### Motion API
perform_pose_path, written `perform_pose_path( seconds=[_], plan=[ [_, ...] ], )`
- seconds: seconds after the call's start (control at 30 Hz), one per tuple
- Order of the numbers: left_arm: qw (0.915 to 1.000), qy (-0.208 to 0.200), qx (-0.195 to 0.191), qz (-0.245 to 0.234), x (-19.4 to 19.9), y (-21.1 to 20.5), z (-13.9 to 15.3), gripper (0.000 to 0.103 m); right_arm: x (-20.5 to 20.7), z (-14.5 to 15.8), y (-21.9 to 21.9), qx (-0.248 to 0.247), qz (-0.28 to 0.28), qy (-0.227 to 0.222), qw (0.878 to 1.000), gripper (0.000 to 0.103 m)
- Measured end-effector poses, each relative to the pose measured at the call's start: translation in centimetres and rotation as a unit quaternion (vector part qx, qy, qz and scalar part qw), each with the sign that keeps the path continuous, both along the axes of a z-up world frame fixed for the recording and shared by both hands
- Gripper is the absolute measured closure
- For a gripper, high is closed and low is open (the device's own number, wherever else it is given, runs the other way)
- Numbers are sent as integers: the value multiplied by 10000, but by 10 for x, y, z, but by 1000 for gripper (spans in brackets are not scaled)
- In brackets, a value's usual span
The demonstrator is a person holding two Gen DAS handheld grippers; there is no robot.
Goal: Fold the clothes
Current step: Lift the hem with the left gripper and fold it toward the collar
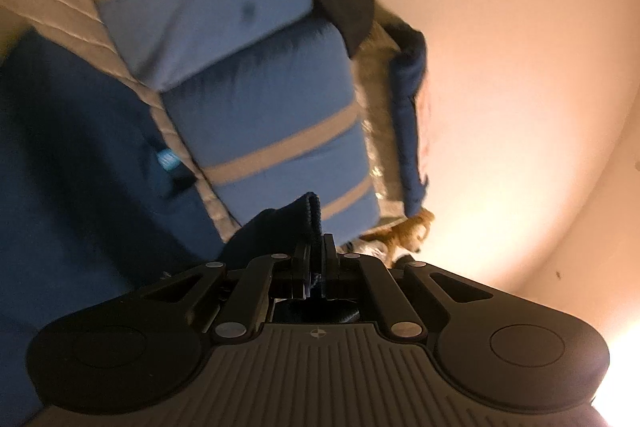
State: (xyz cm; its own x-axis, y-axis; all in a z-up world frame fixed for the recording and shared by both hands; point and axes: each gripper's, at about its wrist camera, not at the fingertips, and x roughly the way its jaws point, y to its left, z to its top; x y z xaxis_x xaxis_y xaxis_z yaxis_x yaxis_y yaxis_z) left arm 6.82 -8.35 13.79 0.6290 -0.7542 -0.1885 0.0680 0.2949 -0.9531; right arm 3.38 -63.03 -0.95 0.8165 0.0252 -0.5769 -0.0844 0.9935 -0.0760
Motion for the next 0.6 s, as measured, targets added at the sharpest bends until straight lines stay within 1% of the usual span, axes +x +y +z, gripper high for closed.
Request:
perform_pose_path(
  seconds=[0.1, 0.17, 0.2, 0.27, 0.3, 0.33, 0.37, 0.4, 0.47, 0.6],
  plan=[
    [9997, 124, 189, 90, 0, 18, -9, 99, -5, -7, 13, -467, 357, 27, 9983, 40],
    [9992, 205, 317, 138, -1, 28, -18, 99, -8, -10, 20, -710, 551, 40, 9959, 48],
    [9986, 249, 430, 156, -3, 32, -22, 99, -10, -11, 23, -798, 648, 47, 9947, 50],
    [9970, 338, 670, 188, -6, 39, -31, 99, -13, -12, 28, -924, 800, 63, 9925, 62],
    [9957, 376, 823, 171, -8, 42, -37, 99, -14, -12, 29, -924, 822, 73, 9923, 66],
    [9942, 412, 983, 149, -9, 44, -43, 99, -15, -13, 30, -925, 844, 82, 9921, 76],
    [9924, 448, 1142, 126, -11, 46, -49, 99, -16, -13, 31, -925, 866, 92, 9919, 84],
    [9899, 467, 1336, 98, -13, 48, -54, 99, -16, -13, 31, -925, 888, 101, 9917, 87],
    [9836, 499, 1735, 41, -17, 52, -65, 99, -18, -14, 33, -926, 932, 120, 9913, 89],
    [9673, 548, 2473, -122, -24, 55, -87, 99, -21, -15, 37, -928, 1020, 158, 9903, 89]
  ],
)
